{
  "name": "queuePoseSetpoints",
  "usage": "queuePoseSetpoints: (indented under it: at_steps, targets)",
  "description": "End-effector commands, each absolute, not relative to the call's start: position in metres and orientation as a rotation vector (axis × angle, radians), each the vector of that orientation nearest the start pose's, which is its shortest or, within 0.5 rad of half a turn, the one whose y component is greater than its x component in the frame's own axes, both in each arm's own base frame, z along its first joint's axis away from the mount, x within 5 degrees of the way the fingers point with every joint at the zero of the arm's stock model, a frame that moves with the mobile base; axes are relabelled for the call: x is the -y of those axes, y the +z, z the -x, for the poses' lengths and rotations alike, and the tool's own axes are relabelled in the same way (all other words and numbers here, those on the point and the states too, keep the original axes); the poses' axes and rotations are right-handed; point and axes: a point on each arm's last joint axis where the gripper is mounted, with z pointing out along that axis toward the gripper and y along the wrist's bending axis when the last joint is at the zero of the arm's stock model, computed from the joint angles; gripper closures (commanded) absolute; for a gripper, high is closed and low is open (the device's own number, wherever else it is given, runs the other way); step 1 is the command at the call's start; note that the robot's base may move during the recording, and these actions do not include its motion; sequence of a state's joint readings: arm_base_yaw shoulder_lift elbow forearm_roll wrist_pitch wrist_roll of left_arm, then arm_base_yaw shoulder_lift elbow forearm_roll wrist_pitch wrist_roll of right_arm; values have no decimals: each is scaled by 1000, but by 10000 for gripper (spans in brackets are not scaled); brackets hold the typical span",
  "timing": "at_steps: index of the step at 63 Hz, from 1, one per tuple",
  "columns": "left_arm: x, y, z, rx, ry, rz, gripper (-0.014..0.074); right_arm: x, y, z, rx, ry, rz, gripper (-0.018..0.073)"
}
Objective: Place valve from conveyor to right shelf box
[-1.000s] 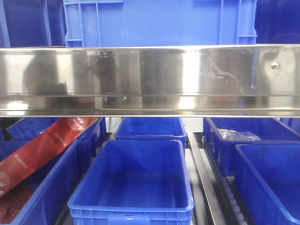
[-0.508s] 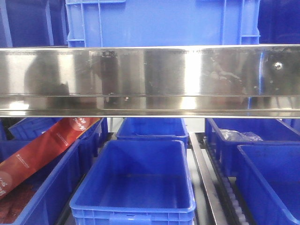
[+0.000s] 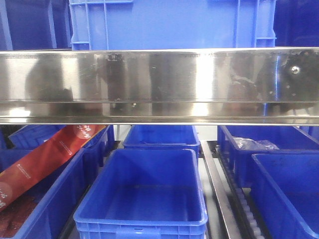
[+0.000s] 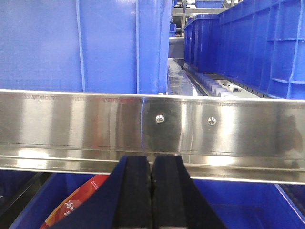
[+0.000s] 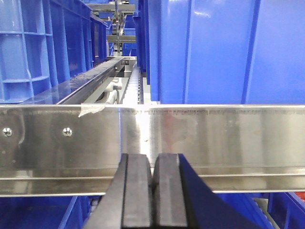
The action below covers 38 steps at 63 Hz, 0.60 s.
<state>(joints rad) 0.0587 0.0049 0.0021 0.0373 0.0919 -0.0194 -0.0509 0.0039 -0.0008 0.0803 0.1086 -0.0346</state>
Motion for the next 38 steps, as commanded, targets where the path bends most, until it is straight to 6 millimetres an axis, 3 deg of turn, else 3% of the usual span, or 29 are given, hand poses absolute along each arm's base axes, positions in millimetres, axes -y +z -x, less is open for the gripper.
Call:
queuePoseSetpoints:
  at_steps: [1, 38]
  targets:
    - [-3, 207, -56, -1548, 47, 39, 707, 2, 204, -56, -1580, -7, -68, 722]
    - [-3, 207, -56, -1548, 47, 39, 707, 2, 204, -56, -1580, -7, -68, 722]
